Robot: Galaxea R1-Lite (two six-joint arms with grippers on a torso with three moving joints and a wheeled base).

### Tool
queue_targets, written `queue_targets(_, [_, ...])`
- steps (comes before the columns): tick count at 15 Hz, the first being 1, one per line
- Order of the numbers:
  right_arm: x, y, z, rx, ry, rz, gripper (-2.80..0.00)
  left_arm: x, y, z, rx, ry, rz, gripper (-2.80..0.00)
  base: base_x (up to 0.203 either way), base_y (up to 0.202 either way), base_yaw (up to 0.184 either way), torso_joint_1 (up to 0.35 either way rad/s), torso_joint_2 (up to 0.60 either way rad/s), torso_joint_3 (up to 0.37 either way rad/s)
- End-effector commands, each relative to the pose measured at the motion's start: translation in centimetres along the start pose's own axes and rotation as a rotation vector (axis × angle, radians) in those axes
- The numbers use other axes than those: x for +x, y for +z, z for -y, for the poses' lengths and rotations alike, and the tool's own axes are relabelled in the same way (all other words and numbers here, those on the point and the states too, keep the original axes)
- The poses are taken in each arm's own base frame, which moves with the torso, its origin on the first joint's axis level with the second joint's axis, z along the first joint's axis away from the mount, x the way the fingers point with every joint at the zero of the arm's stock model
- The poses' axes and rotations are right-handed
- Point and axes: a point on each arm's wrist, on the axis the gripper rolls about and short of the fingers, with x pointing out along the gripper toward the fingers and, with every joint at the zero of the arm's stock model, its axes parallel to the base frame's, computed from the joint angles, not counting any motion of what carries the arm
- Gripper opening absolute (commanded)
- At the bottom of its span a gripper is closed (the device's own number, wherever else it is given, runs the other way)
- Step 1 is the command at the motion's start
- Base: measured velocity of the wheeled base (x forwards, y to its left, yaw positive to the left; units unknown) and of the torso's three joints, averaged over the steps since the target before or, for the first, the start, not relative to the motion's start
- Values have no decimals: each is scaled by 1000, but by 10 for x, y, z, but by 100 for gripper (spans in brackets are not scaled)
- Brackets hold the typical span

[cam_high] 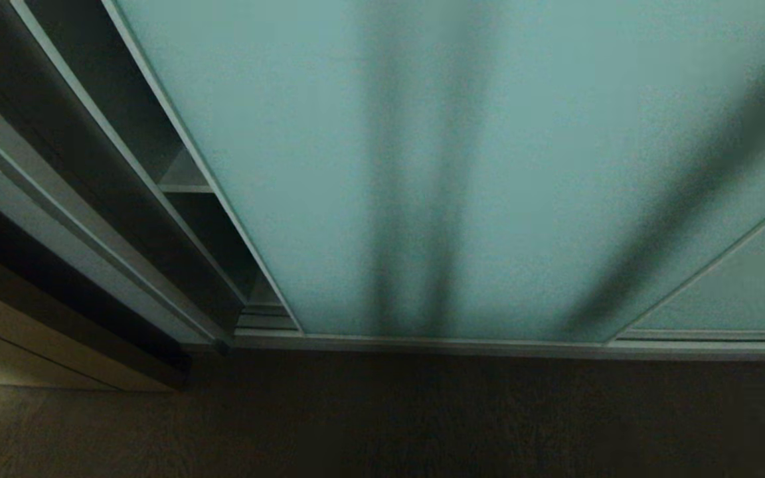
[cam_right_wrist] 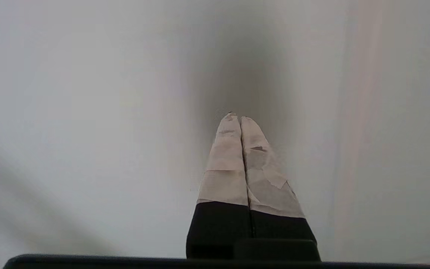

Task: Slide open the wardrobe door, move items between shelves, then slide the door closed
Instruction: Close the door

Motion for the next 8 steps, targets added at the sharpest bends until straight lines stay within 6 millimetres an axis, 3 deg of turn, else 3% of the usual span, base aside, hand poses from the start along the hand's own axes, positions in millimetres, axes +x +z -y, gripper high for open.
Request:
queue_targets(1, [11,-4,12,5,-86,25,-280,0,0,0,1,0,-2,-280,0,0,0,0,0,0])
queue_targets(4, [6,-1,12,19,-93,48,-280,0,0,0,1,0,-2,-280,0,0,0,0,0,0])
queue_targets(8, [-41,-26,5,-64,106,-69,-280,0,0,0,1,0,-2,-280,0,0,0,0,0,0])
